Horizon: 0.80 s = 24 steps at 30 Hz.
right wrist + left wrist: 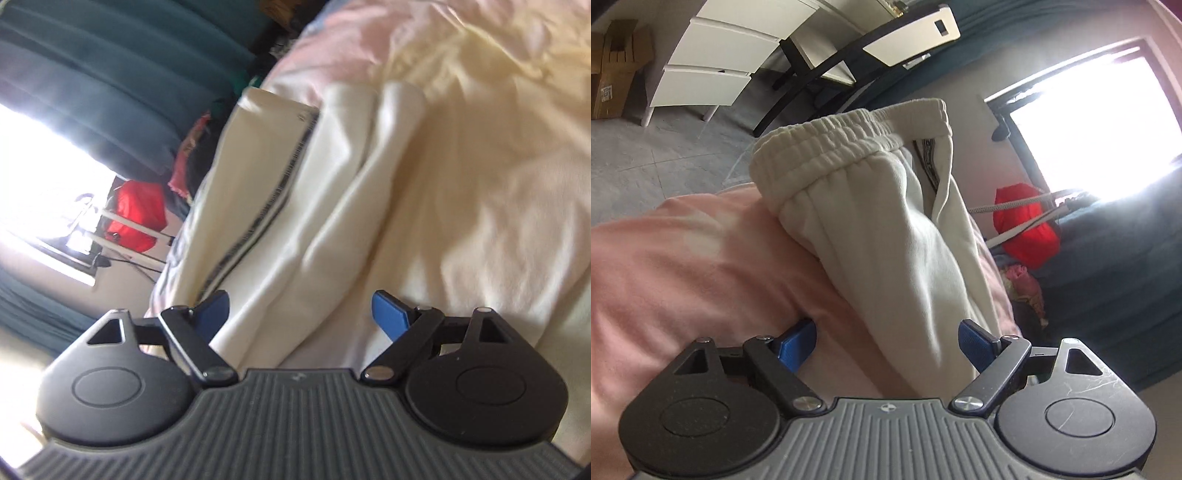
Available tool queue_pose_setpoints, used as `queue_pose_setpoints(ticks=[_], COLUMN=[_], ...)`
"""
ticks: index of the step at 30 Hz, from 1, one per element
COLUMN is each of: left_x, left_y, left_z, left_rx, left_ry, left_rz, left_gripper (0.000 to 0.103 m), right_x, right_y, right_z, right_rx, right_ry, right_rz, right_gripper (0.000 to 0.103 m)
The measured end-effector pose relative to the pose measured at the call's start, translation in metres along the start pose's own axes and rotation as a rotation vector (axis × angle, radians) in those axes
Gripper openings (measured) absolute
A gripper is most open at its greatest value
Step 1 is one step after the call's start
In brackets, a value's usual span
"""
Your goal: Fold clothes
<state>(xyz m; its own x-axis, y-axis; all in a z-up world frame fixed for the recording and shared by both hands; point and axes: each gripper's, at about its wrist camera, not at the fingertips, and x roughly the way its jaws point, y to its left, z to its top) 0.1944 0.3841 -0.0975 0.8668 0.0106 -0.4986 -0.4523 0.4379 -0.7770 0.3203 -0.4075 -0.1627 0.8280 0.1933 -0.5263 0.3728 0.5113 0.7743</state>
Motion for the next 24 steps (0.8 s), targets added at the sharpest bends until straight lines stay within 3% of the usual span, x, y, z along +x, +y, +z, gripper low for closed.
queue_pose_setpoints(ticks=[2, 6, 9, 10, 11, 13, 17, 24], left_x=[0.005, 0.016, 0.025, 0.027, 0.030, 0.035, 0.006, -0.090], left_y=[-0.006, -0.019, -0.029, -0.032, -0.036, -0.042, -0.047, -0.026], left_z=[0.008, 0.025, 0.037, 0.041, 0.045, 0.053, 0.053, 0.054], left_rx=[0.010, 0.031, 0.046, 0.051, 0.056, 0.067, 0.096, 0.087], left_ry=[-0.028, -0.084, -0.125, -0.139, -0.153, -0.181, -0.183, -0.198], left_rz=[0.020, 0.060, 0.090, 0.100, 0.110, 0.129, 0.095, 0.067], left_gripper=[0.075, 0.061, 0.030, 0.019, 0.015, 0.013, 0.012, 0.011], right_x=[0.014, 0.048, 0.066, 0.067, 0.067, 0.060, 0.028, -0.052], right_y=[-0.004, 0.009, 0.020, 0.021, 0.020, 0.017, 0.014, 0.000], right_z=[0.001, 0.011, 0.020, 0.022, 0.024, 0.027, 0.030, 0.004], right_rx=[0.035, -0.041, -0.059, -0.050, -0.028, 0.027, 0.078, 0.094], right_ry=[-0.021, -0.121, -0.188, -0.200, -0.207, -0.197, -0.195, -0.173], right_rz=[0.001, -0.022, -0.066, -0.082, -0.097, -0.074, -0.018, 0.052], right_gripper=[0.087, 0.087, 0.059, 0.027, 0.021, 0.015, 0.012, 0.012])
